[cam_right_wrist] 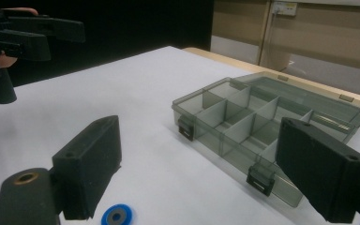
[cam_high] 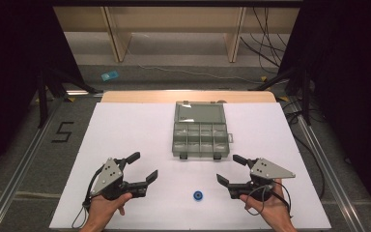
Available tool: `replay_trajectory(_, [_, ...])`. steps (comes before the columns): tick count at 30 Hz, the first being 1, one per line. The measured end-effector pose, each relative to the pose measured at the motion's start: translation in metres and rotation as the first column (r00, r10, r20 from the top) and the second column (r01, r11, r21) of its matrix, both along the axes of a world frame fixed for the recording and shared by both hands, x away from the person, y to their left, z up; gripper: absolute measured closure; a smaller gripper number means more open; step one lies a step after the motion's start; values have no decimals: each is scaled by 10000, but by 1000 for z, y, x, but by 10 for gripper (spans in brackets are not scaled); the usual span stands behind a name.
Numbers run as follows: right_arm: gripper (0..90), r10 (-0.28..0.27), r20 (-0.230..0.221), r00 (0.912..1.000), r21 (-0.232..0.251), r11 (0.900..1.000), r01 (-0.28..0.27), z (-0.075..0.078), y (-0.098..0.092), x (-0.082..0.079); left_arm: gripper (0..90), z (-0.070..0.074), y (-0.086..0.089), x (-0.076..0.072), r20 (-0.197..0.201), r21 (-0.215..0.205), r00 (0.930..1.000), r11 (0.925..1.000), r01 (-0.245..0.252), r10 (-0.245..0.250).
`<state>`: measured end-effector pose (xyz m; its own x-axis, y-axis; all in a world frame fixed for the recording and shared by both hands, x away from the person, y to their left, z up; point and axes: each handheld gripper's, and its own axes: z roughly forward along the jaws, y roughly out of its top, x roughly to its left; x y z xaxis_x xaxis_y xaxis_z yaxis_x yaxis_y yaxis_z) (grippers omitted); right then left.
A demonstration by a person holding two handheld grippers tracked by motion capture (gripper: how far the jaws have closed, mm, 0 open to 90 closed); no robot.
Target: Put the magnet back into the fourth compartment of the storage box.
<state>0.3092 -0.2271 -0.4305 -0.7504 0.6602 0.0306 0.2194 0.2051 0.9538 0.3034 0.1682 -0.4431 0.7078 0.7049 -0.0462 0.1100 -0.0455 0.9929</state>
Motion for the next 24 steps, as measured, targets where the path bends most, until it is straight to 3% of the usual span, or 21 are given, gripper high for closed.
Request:
replay_trajectory(4, [157, 170, -18, 9999, 160, 9997, -170, 1, 2, 1, 157, 0, 0, 0, 10, 19, 10000, 10000, 5, -5])
replay_trajectory(7, [156, 282, -111, 9995, -180, 9994, -284, 5, 2, 1, 157, 0, 0, 0, 3, 31, 10000, 10000, 1, -1])
replay_trajectory(9, [156, 341, -21, 9994, -105, 9994, -342, 6, 4, 3, 157, 0, 0, 0, 1, 46, 10000, 10000, 4, -4])
replay_trajectory(14, [166, 488, -17, 9988, -952, 9943, -488, 14, 8, 4, 157, 0, 0, 1, -25, 36, 10000, 10000, 7, -7])
replay_trajectory(15, [173, 407, -89, 9991, -1632, 9857, -416, 16, 9, 3, 157, 0, 0, 1, -26, 34, 10000, 10000, 9, -9])
replay_trajectory(21, [187, 959, -557, 9938, -2396, 9650, -1065, 23, 19, 5, 157, -1, 0, 1, -44, 4, 10000, 10000, 0, 0])
replay_trajectory(24, [212, 1185, -948, 9884, -3123, 9392, -1426, 27, 25, 6, 157, -1, 0, 1, -50, -9, 10000, 10000, 4, -5])
